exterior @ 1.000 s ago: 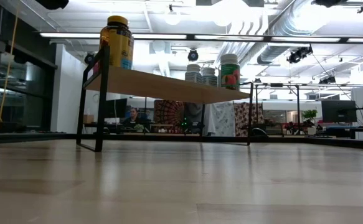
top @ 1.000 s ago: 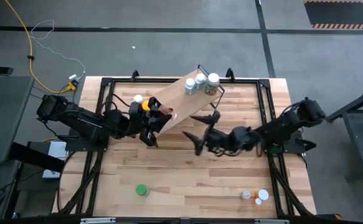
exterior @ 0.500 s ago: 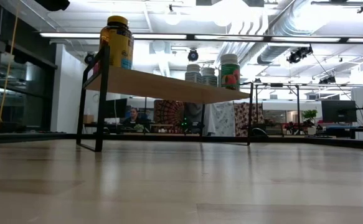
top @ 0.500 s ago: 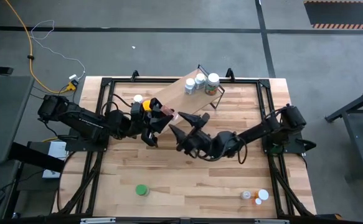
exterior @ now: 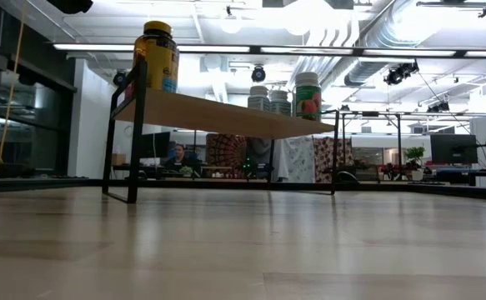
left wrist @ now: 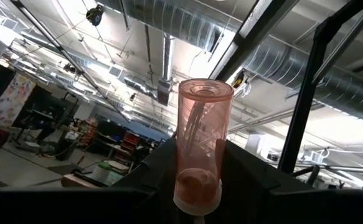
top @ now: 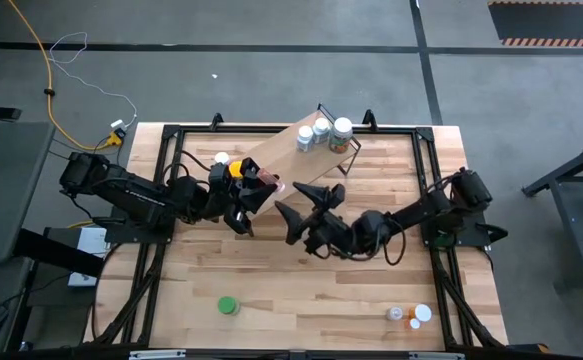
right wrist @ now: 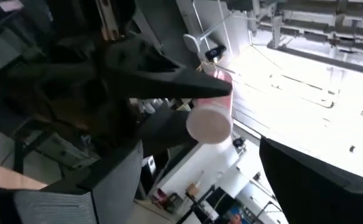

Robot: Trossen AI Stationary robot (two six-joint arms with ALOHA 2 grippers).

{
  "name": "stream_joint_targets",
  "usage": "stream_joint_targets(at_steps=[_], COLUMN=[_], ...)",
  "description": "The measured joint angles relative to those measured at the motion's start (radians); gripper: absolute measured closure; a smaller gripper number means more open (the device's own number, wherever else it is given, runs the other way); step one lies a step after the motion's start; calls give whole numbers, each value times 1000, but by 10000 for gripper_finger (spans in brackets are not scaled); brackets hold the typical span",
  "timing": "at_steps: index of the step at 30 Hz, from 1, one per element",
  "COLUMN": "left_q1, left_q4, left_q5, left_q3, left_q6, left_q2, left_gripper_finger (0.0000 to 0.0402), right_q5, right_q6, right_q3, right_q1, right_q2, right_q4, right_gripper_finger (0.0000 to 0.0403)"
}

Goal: Pick and place medicine bottles onto shelf by color
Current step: Put the left light pink medicine bottle on the shelf

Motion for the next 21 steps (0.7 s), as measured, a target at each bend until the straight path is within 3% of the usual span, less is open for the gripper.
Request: stream_joint_targets(at_steps=[9,21], left_q1=[0,0], left_q4=[-7,-9], left_q5=[4,4], left_q3=[0,0], left_q6=[-2,-2], left_q2=[0,0], left_gripper_finger=[300,300], right_q5=[-107,-126], right_q6=[-15,14], right_q3=[29,68], right_q1=[-35,-63], right_q2=[0,0], right_q4=[-3,-100], right_gripper_finger=[89,101])
